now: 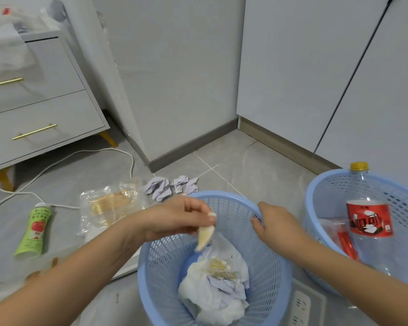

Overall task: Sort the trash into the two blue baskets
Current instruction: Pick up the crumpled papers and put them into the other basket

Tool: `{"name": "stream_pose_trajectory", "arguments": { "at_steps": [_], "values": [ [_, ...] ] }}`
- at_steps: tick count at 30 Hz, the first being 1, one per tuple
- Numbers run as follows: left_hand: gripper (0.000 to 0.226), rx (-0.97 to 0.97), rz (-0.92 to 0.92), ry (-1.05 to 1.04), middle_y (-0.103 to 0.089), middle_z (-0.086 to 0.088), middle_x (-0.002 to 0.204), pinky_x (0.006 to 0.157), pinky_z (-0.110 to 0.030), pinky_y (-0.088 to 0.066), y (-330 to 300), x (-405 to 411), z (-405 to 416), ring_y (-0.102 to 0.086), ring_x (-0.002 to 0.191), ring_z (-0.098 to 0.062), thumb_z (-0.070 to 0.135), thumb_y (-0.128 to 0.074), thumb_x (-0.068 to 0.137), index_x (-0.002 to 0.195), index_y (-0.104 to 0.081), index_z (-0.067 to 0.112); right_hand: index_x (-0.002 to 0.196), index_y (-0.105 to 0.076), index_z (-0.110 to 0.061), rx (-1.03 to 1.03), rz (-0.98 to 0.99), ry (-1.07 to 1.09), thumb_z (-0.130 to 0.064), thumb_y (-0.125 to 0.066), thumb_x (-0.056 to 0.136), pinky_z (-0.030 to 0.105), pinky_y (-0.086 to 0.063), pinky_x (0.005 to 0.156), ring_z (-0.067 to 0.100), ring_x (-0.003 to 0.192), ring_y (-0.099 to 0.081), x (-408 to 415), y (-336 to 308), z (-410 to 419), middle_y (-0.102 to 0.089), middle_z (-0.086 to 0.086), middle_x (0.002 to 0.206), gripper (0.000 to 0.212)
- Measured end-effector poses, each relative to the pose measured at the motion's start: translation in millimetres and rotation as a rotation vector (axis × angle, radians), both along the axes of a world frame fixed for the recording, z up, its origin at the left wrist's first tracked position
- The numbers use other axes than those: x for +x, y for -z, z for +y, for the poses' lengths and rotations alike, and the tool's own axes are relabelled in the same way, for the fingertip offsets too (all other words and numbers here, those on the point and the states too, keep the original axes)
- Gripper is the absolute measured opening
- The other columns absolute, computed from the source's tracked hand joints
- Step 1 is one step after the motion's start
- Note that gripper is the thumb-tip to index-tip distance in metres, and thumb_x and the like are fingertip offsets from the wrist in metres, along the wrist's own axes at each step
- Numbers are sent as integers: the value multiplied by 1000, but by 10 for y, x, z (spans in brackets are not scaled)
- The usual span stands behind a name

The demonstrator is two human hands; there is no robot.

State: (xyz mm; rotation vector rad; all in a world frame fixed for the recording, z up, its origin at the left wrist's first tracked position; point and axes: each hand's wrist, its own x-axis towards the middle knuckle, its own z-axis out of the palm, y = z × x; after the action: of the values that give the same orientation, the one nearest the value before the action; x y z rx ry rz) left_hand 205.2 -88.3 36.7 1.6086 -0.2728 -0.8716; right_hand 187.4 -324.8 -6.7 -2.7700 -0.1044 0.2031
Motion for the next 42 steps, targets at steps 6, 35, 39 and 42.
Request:
{"name": "stream_pose_trajectory", "arguments": {
  "at_steps": [6,35,39,42],
  "values": [
    [11,245,-129,-15,-71,5,91,72,-20,-51,-1,-3,3,-62,78,-2,19,-66,87,97,-71,17,91,-50,-13,-5,-3,-1,-33,-41,94,40,-52,68,23,74,-59,15,17,45,-58,4,83,22],
    [30,1054,-135,-465,-72,-7,89,69,-37,-56,2932,2004,713,-68,80,-25,54,-66,68,75,-60,26,75,-33,-24,-13,68,26,-37,-34,97,24,-36,57,8,61,-42,-47,-55,52,-40,-8,70,25],
    [28,1029,-130,-456,-67,-8,83,74,-36,-55,2801,1952,604,-63,76,-25,48,-67,71,69,-52,24,83,-35,-22,-45,77,-6,-37,-33,97,32,-42,67,17,71,-47,-30,-71,95,-36,-10,70,21],
    [38,931,-103,-496,-54,-8,81,75,-32,-46,2224,1676,396,-51,76,-22,35,-71,78,60,-40,20,81,-33,-23,-62,79,-6,-37,-33,97,31,-42,65,15,66,-44,-25,-65,106,-35,-10,69,22]
  ]
}}
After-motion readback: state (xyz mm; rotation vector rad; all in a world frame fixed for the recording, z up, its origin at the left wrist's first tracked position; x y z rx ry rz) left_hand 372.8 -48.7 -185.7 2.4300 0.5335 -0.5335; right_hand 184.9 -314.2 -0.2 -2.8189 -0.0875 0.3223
